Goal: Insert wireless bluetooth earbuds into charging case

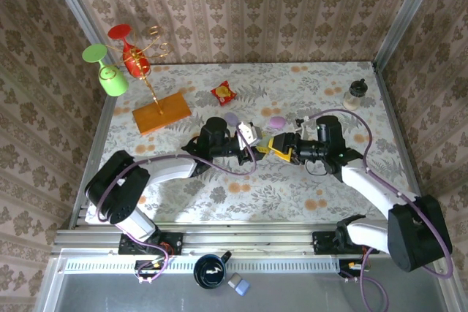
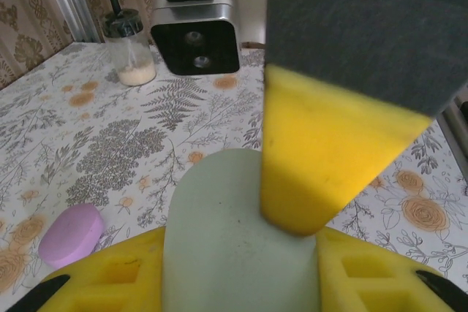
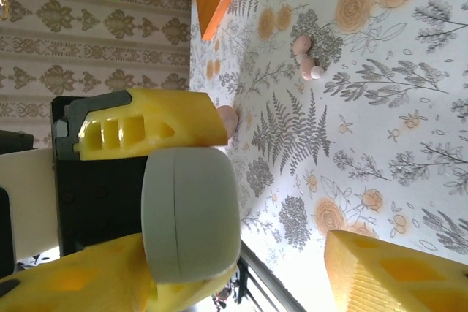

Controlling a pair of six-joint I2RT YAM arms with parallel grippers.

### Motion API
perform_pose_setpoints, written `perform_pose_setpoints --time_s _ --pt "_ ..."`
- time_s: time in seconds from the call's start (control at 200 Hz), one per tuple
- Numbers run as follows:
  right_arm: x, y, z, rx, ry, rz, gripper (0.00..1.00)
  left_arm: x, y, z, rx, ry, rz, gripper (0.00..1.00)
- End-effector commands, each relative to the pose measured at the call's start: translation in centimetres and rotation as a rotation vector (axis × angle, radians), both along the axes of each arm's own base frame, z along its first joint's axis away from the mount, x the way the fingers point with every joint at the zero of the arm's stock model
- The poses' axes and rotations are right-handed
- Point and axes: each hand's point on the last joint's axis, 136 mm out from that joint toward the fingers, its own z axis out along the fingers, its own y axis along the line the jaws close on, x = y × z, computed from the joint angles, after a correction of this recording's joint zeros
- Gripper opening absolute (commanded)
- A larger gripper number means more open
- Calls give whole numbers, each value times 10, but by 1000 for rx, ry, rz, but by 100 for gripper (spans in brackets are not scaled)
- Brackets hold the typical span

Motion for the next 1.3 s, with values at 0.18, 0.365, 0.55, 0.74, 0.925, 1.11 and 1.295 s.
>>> perform_pose_setpoints --time_s 0.18,0.365,0.55,0.74,0.925,1.11,1.295 --pt "23 15 24 63 -48 -9 49 -11 3 14 -20 -36 -33 39" --pt "26 13 23 56 -42 -29 39 -13 7 10 -7 -40 -24 40" --pt "25 13 23 54 -33 -29 43 -7 9 6 9 -43 5 40" --pt "20 15 23 66 -25 -10 39 -1 8 2 9 -53 22 41" --pt "22 15 24 66 -31 -16 30 4 8 0 19 -57 39 42" --pt "27 14 27 84 -36 -36 20 8 9 -1 21 -52 56 50" --pt "30 12 36 100 -54 -50 17 18 18 -1 12 17 127 73"
